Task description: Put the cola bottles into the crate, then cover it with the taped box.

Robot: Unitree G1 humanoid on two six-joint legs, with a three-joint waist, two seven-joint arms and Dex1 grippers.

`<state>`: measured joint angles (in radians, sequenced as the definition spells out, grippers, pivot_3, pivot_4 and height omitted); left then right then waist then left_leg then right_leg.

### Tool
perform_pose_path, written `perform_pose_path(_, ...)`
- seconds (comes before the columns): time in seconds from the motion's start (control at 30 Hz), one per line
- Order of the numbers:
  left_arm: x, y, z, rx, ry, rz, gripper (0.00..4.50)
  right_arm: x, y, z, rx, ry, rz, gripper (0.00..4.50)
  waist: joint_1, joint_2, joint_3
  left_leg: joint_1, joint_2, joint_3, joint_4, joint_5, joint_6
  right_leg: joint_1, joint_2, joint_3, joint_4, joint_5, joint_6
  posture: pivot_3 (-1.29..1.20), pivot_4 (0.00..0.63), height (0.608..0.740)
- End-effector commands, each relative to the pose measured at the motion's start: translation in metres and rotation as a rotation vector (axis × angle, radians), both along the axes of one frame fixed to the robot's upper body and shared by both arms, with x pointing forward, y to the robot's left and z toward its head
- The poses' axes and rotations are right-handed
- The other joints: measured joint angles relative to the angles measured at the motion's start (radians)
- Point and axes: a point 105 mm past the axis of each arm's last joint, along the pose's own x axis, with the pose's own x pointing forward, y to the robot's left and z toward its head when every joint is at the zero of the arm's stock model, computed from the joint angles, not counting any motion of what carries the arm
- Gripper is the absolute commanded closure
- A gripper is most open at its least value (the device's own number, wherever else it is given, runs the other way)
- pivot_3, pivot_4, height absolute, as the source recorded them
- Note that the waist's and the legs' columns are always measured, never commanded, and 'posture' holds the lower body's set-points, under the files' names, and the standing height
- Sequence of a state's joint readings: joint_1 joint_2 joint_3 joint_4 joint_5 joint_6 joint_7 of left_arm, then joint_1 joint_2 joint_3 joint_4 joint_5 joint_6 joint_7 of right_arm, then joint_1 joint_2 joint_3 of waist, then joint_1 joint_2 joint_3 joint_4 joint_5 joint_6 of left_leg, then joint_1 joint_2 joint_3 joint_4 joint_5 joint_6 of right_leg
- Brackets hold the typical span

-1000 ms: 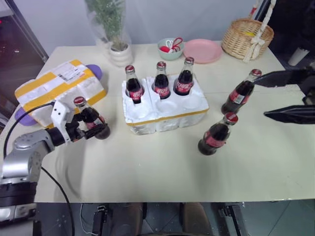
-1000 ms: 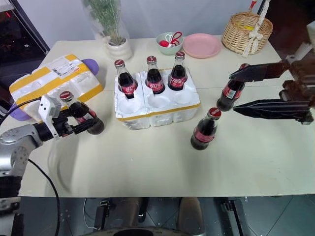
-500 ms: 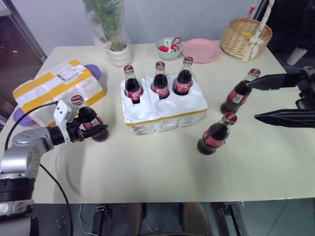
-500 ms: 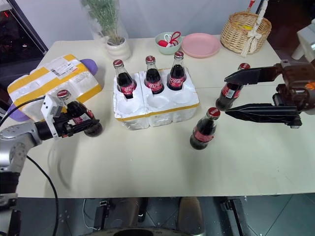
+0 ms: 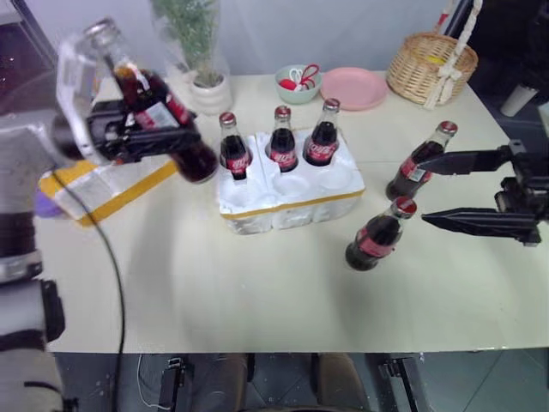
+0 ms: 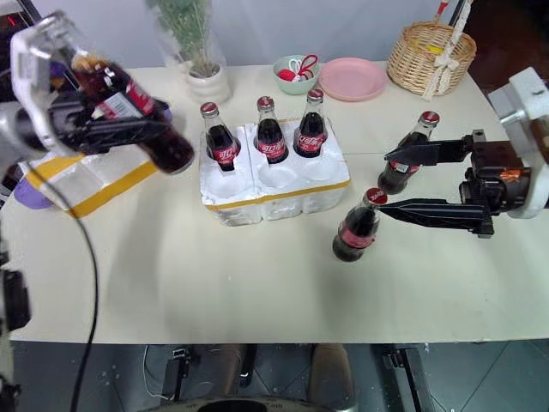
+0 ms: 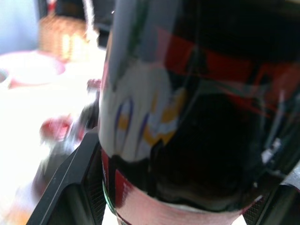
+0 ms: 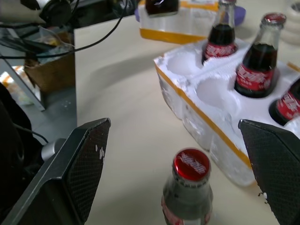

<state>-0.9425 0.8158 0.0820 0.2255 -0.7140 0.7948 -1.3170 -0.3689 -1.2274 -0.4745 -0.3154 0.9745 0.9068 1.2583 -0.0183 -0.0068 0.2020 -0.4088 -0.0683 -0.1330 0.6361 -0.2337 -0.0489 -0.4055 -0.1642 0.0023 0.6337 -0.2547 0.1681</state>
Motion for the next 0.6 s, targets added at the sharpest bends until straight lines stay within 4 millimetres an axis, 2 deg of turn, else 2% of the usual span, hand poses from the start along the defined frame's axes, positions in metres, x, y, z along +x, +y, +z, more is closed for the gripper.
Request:
perform_pose_path(0.03, 0.012, -0.011, -0.005, 0.054, -0.07, -0.008, 1.65, -0.005, 0.001, 0.01, 0.003, -0.069, -0.009, 0.0, -0.005, 0.0, 0.0, 0.0, 0.0, 0.0, 0.0, 0.0, 0.0, 0.0, 0.0, 0.0, 0.0, 0.0, 0.0, 0.0, 0.15, 0.737)
perform_pose_path(0.17, 0.022, -0.025, -0.031, 0.143, -0.072, -0.041, 1.65, -0.007, 0.001, 0.01, 0.024, -0.07, -0.03, 0.0, -0.007, -0.001, 0.001, -0.001, 0.0, 0.0, 0.0, 0.0, 0.0, -0.002, 0.0, 0.0, 0.0, 0.0, 0.0, 0.0, 0.15, 0.737)
perform_pose_path(0.3, 0.028, -0.026, -0.059, 0.269, -0.121, -0.042, 1.65, -0.009, 0.0, 0.006, 0.04, -0.065, -0.059, 0.0, -0.001, -0.001, 0.001, -0.001, 0.0, 0.0, 0.0, 0.0, 0.0, -0.002, 0.0, 0.0, 0.0, 0.0, 0.0, 0.0, 0.15, 0.737)
perform_pose_path(0.43, 0.035, -0.039, -0.066, 0.212, -0.154, -0.012, 1.65, -0.009, 0.0, 0.003, 0.068, -0.058, -0.083, 0.0, 0.001, -0.001, 0.001, -0.001, 0.0, 0.0, 0.002, 0.0, 0.0, -0.001, 0.0, 0.0, 0.0, 0.0, 0.0, 0.0, 0.15, 0.737)
perform_pose_path(0.57, 0.041, -0.045, -0.081, 0.174, -0.132, 0.058, 1.65, -0.007, -0.002, -0.006, 0.078, -0.046, -0.114, 0.0, 0.005, -0.002, 0.001, -0.001, 0.0, 0.0, 0.003, 0.0, 0.0, 0.0, 0.0, 0.0, 0.0, 0.001, 0.0, 0.0, 0.15, 0.737)
perform_pose_path(0.6, 0.042, -0.046, -0.084, 0.167, -0.133, 0.071, 0.58, -0.006, -0.003, -0.008, 0.077, -0.043, -0.123, 0.0, 0.005, -0.002, 0.001, -0.002, 0.0, 0.0, 0.003, 0.0, 0.0, 0.0, 0.0, 0.0, 0.0, 0.001, 0.0, 0.0, 0.15, 0.737)
